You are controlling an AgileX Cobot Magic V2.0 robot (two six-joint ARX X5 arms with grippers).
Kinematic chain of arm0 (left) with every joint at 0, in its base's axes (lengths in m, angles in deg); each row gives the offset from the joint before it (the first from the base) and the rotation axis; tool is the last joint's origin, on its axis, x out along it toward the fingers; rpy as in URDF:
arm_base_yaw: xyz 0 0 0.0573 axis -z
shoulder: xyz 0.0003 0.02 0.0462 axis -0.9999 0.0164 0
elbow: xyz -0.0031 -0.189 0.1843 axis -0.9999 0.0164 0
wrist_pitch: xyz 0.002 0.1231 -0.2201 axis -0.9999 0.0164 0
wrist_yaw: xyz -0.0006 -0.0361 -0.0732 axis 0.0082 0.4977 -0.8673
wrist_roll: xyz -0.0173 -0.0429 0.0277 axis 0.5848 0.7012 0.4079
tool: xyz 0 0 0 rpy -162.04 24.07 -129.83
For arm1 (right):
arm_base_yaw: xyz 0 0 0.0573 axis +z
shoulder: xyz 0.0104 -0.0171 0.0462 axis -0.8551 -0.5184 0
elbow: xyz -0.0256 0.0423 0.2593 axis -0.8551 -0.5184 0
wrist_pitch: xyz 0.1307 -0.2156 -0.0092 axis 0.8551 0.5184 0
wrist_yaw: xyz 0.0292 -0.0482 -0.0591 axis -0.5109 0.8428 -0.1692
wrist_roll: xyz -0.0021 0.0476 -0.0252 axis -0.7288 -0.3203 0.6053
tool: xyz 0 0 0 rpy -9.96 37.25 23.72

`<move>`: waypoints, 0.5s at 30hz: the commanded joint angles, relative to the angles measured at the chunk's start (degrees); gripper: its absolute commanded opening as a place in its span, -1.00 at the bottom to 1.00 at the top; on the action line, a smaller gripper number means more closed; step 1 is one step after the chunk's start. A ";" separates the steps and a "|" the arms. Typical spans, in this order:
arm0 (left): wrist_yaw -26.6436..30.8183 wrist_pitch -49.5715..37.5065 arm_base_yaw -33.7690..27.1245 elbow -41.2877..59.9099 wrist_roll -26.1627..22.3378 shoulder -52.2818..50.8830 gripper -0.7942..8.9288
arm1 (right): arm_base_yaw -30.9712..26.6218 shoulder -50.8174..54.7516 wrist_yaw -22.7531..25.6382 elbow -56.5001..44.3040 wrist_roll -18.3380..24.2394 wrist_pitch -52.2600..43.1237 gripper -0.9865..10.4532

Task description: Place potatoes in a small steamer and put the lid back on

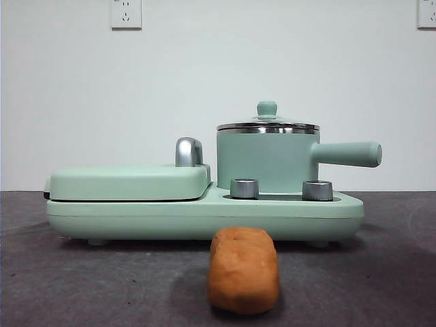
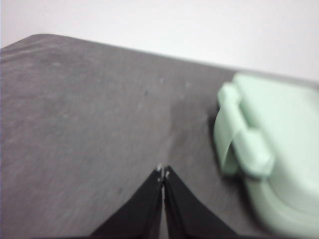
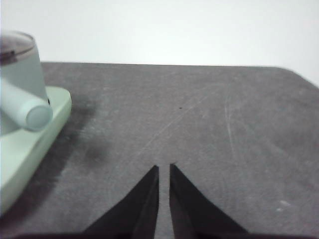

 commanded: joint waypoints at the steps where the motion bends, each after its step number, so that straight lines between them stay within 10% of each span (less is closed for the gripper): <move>1: -1.05 -3.72 -0.11 0.55 7.30 -0.09 -0.82 | -0.04 0.09 -2.14 0.35 -9.88 -1.25 -0.81; 7: -10.27 -5.46 0.00 -3.72 19.34 0.13 -0.82 | 0.00 -0.22 -7.26 7.28 -19.39 2.34 -0.81; 15: -17.92 2.78 0.00 -16.94 21.66 6.19 -0.82 | 0.02 -8.15 -11.67 23.85 -19.67 13.51 -0.80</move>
